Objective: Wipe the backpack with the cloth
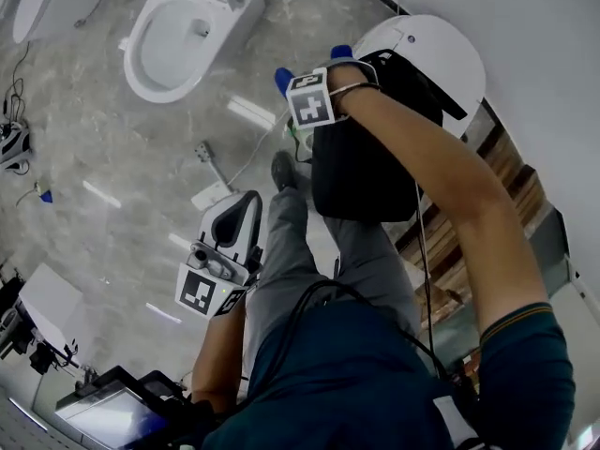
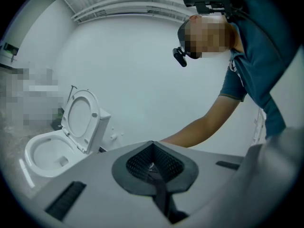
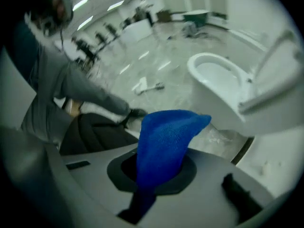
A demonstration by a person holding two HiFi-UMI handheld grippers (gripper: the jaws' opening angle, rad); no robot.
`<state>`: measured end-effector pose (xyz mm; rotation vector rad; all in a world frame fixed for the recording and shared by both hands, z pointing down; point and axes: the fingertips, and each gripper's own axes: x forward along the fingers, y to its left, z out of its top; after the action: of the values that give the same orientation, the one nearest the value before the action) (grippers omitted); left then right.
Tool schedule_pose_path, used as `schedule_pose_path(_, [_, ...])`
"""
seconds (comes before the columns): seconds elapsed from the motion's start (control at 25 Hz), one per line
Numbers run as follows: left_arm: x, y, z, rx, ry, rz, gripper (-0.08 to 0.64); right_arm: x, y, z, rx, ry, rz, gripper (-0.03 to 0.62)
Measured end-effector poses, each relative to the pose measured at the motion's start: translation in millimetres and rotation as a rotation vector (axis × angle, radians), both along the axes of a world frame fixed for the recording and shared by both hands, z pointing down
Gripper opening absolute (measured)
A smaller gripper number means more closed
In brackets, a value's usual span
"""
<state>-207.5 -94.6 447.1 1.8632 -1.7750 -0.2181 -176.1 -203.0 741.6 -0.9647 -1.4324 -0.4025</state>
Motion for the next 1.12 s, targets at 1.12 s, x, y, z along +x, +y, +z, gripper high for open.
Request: schedule_pose_path(1.12, [-8, 15, 6, 0.008, -0.026, 0.051, 0.003, 94, 59, 43, 0.133, 0.323, -0.063, 0.014])
